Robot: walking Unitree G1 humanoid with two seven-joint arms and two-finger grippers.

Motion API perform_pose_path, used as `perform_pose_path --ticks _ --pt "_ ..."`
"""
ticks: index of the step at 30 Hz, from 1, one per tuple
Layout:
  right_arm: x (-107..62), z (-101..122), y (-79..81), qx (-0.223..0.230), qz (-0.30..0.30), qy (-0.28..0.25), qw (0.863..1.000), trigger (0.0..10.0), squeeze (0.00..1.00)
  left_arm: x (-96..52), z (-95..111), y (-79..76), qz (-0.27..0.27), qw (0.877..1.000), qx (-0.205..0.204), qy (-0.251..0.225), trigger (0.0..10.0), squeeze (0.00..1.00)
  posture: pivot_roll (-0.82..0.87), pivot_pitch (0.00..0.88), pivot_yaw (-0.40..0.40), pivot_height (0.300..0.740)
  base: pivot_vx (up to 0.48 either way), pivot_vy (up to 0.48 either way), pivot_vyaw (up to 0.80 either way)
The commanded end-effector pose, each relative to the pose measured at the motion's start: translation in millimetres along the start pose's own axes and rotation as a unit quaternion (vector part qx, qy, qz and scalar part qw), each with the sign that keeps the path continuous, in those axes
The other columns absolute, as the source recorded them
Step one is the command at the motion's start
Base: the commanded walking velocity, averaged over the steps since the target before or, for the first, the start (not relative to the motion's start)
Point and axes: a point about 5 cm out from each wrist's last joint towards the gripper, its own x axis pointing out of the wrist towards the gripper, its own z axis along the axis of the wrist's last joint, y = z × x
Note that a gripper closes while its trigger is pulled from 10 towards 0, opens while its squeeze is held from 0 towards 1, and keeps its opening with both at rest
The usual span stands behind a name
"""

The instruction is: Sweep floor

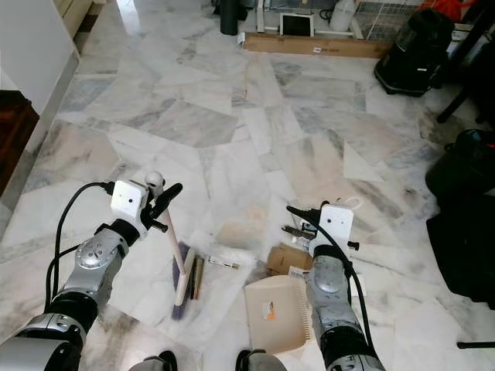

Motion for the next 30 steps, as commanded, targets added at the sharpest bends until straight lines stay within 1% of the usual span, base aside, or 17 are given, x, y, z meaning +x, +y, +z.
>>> perform_pose_path --ticks 1,9,12,13,14,16,17,19,21,22,25,28,30 --pt "-2.1 4.6 1.6 0.038 -0.003 -0.02 0.999 10.0 0.0 -6.6 -15.4 -7.0 -0.011 0.999 -0.032 0.035 10.0 0.0 -0.04 0.235 -0.11 0.74 0.0 0.0 0.0" --pt "0.6 4.7 4.0 0.036 0.001 -0.017 0.999 10.0 0.0 -6.2 -14.7 -6.3 -0.008 0.999 -0.031 0.035 10.0 0.0 -0.03 0.231 -0.114 0.74 0.0 0.0 0.0" --pt "-1.6 -3.3 6.6 0.025 0.011 0.004 1.0 10.0 0.0 -6.4 -14.4 -5.5 -0.007 0.999 -0.03 0.034 10.0 0.0 -0.03 0.231 -0.114 0.74 0.0 0.0 0.0" --pt "-2.9 -7.8 6.5 0.02 0.012 0.015 1.0 10.0 0.0 -6.6 -14.5 -5.3 -0.006 0.999 -0.03 0.034 10.0 0.0 -0.03 0.231 -0.113 0.74 0.0 0.0 0.0" --pt "-2.9 -7.8 6.5 0.02 0.012 0.015 1.0 10.0 0.0 -6.6 -14.5 -5.3 -0.006 0.999 -0.03 0.034 10.0 0.0 -0.03 0.231 -0.113 0.74 0.0 0.0 0.0" --pt "-5.7 -19.0 4.0 0.005 0.008 0.046 0.999 10.0 0.0 -7.2 -15.5 -5.7 -0.009 0.999 -0.032 0.038 10.0 0.0 -0.03 0.232 -0.112 0.74 0.0 0.0 0.0" --pt "-5.7 -19.0 4.0 0.005 0.008 0.046 0.999 10.0 0.0 -7.2 -15.5 -5.7 -0.009 0.999 -0.032 0.038 10.0 0.0 -0.03 0.232 -0.112 0.74 0.0 0.0 0.0" --pt "-7.1 -25.2 1.9 -0.007 0.001 0.065 0.998 10.0 0.0 -7.5 -15.9 -6.1 -0.007 0.998 -0.04 0.038 10.0 0.0 -0.03 0.233 -0.113 0.74 0.0 0.0 0.0" --pt "-7.9 -27.8 2.6 -0.01 0.004 0.074 0.997 10.0 0.0 -7.2 -15.4 -6.1 -0.005 0.998 -0.048 0.036 10.0 0.0 -0.03 0.233 -0.113 0.74 0.0 0.0 0.0" --pt "-8.8 -30.5 3.8 -0.019 0.006 0.083 0.996 10.0 0.0 -7.0 -14.9 -5.7 -0.003 0.998 -0.055 0.035 10.0 0.0 -0.03 0.233 -0.114 0.74 0.0 0.0 0.0" --pt "-9.2 -32.9 5.8 -0.025 0.009 0.092 0.995 10.0 0.0 -6.9 -14.7 -6.3 -0.008 0.997 -0.07 0.035 10.0 0.0 -0.02 0.227 -0.115 0.74 0.0 0.0 0.0" --pt "-8.5 -33.4 6.5 -0.028 0.009 0.095 0.995 10.0 0.0 -6.8 -15.1 -7.4 -0.023 0.994 -0.099 0.039 10.0 0.0 -0.02 0.222 -0.114 0.74 0.0 0.0 0.0" --pt "-8.0 -34.3 6.6 -0.031 0.009 0.1 0.994 10.0 0.0 -6.3 -15.2 -9.4 -0.042 0.989 -0.137 0.043 10.0 0.0 -0.02 0.216 -0.113 0.74 0.0 0.0 0.0"
